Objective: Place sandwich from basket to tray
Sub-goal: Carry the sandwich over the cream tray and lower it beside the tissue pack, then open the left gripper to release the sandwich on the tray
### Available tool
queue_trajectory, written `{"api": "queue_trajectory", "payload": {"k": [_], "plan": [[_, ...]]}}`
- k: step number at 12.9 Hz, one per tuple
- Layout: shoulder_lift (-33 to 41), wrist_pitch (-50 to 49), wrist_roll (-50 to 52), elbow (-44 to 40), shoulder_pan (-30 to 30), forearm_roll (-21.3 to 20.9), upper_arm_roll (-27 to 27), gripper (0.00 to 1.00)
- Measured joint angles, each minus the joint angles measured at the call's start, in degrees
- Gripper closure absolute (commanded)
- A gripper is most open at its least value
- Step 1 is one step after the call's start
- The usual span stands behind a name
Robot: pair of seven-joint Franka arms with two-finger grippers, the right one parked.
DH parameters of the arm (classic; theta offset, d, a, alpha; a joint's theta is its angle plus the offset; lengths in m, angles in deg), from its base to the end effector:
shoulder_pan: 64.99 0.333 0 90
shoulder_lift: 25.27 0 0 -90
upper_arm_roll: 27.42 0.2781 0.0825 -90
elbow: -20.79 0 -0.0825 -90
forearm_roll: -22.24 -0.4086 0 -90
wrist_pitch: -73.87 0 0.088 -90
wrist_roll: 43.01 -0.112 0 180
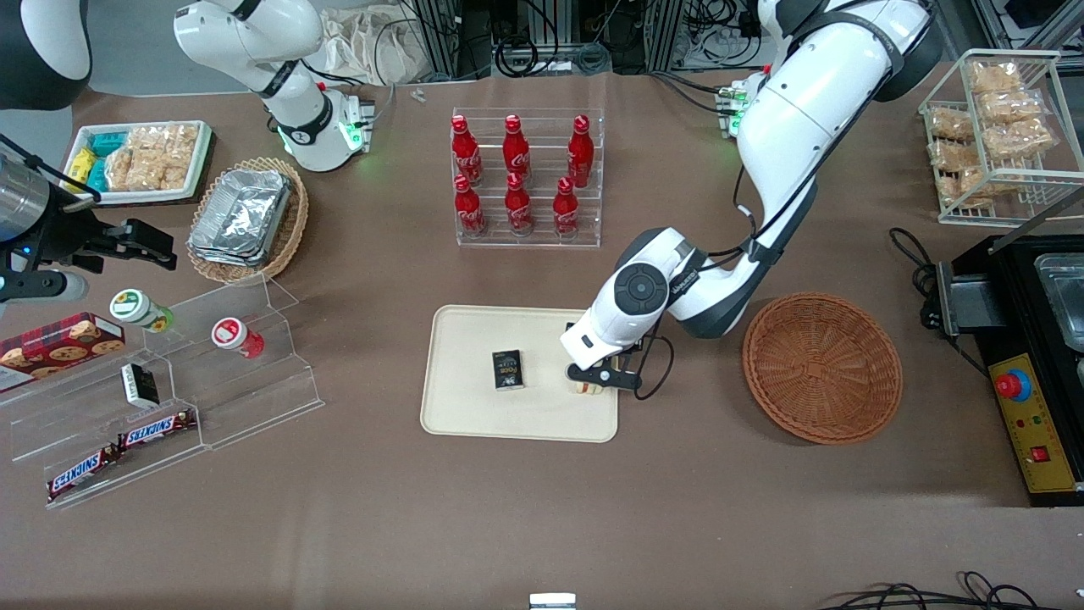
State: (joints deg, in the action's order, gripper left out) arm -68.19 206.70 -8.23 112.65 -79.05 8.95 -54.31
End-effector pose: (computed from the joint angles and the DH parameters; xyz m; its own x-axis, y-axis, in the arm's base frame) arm 0.5466 -0.4275 0.1818 0.9888 -0.1461 -0.0310 -0.1403 -0.9796 0.1441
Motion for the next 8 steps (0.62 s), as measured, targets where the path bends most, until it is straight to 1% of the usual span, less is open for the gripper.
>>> {"api": "queue_trajectory", "payload": {"k": [2, 4, 6, 8], "plan": [[0.11, -0.66, 1.79, -1.45, 0.01, 0.00, -0.01, 0.02], [1.57, -5.33, 2.46, -3.24, 0.12, 0.01, -0.05, 0.02], [5.74, -13.15, 2.26, -4.43, 1.06, 0.58, -0.06, 0.02], [11.92, -21.84, -1.84, -4.96, 3.15, 3.16, -0.03, 0.01]]}}
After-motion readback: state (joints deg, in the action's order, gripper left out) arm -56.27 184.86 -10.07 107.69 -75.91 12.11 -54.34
